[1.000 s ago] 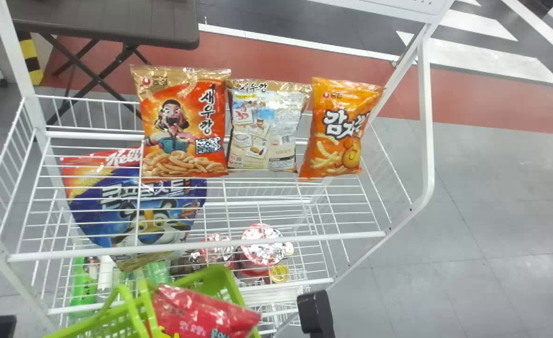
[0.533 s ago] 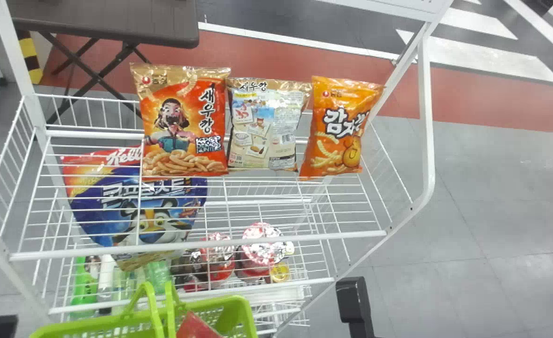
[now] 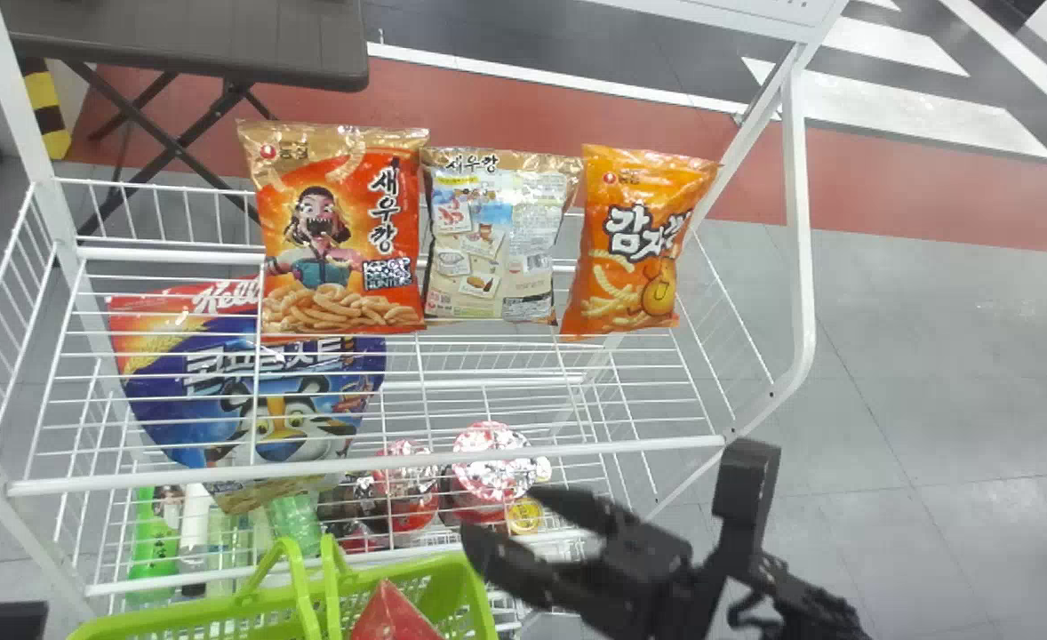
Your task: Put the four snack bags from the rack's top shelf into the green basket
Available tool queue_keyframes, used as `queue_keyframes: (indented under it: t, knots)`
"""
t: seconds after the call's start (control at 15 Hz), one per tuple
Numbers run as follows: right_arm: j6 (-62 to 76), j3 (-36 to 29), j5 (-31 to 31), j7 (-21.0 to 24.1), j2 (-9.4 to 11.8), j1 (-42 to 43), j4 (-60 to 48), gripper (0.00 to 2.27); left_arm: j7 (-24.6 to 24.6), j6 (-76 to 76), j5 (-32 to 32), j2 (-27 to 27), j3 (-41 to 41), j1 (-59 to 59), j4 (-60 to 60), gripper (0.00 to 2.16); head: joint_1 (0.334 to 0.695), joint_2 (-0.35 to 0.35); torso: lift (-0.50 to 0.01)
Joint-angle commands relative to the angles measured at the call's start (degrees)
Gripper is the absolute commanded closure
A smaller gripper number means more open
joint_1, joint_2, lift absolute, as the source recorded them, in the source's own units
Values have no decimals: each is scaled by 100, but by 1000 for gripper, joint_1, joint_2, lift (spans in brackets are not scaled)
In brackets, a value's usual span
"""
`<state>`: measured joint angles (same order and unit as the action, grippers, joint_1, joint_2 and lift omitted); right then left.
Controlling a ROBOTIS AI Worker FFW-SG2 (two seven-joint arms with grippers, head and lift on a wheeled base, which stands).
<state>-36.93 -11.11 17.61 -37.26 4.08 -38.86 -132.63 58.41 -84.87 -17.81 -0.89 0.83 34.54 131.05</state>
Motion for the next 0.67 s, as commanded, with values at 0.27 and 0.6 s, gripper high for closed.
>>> queue_keyframes:
  t: [0.27,0.6]
  knots:
    - [2765,1778,-803,1265,-91,2225,2391,63,4,0,181,-78,-329,-44,-18,2145,695,-294,0]
    - [3362,2288,-1356,2047,-413,3447,3929,80,91,0,173,-86,-188,-62,-54,2145,695,-132,0]
